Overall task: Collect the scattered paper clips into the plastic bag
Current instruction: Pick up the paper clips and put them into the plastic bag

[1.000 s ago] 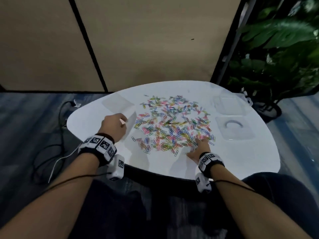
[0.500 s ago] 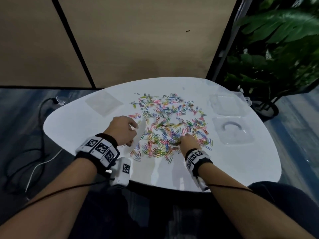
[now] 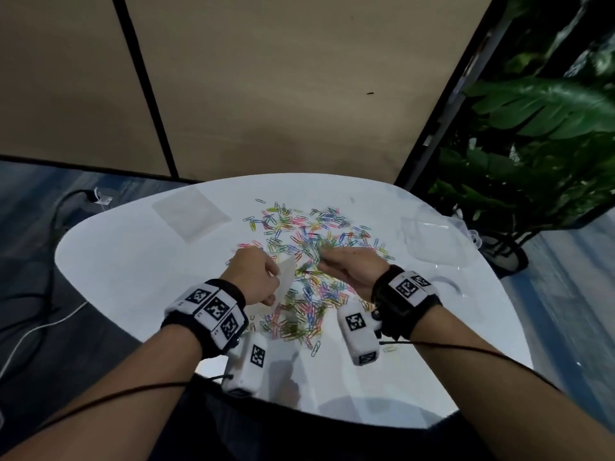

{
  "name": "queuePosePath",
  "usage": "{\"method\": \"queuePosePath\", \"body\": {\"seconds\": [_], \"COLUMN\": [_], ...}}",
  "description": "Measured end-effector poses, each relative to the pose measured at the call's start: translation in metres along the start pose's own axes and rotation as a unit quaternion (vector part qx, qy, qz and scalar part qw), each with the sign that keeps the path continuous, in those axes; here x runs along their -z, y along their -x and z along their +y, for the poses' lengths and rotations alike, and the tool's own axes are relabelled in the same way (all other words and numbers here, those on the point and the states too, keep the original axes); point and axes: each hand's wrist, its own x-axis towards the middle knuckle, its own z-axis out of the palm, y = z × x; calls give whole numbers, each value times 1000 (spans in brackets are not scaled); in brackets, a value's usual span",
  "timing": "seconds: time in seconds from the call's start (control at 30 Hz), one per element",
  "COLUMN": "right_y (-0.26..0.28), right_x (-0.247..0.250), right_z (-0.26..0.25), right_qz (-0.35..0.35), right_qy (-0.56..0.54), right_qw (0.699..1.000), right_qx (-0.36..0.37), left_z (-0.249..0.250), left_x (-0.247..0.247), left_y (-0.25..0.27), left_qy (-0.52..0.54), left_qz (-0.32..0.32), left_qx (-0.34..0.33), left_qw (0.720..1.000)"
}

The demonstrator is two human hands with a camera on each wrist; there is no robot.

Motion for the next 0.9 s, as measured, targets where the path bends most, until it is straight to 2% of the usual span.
{"method": "queuePosePath", "body": {"seconds": [0.1, 0.3, 0.43, 0.6, 0.67, 0.77, 0.8, 0.83, 0.87, 0.9], "right_y": [8, -8, -11, -2, 2, 7, 5, 0, -5, -12], "right_x": [-19, -40, -44, -48, -43, -24, -12, 5, 24, 44], "right_z": [7, 32, 36, 27, 18, 0, -2, 0, 3, 11], "right_qz": [-39, 24, 54, -9, -32, -43, -26, 8, 45, 74], "right_qy": [-5, 158, 375, 481, 457, 311, 302, 346, 445, 555], "right_qw": [999, 987, 922, 864, 871, 933, 938, 924, 883, 823], "right_qx": [7, 21, 77, 151, 177, 174, 170, 164, 145, 98], "left_z": [11, 21, 21, 16, 14, 13, 12, 12, 11, 11], "left_x": [-9, -13, -9, -6, -3, 1, 2, 3, 4, 4], "left_y": [0, 3, 1, -2, -4, -5, -5, -6, -6, -6], "left_qy": [8, 16, 25, -17, -30, -16, -12, -10, -8, -8], "left_qz": [8, 57, 81, 78, 88, 97, 99, 100, 100, 99], "left_qx": [-13, -45, -45, -56, -57, -48, -46, -46, -46, -45], "left_qw": [1000, 997, 995, 995, 994, 994, 994, 994, 994, 994]}}
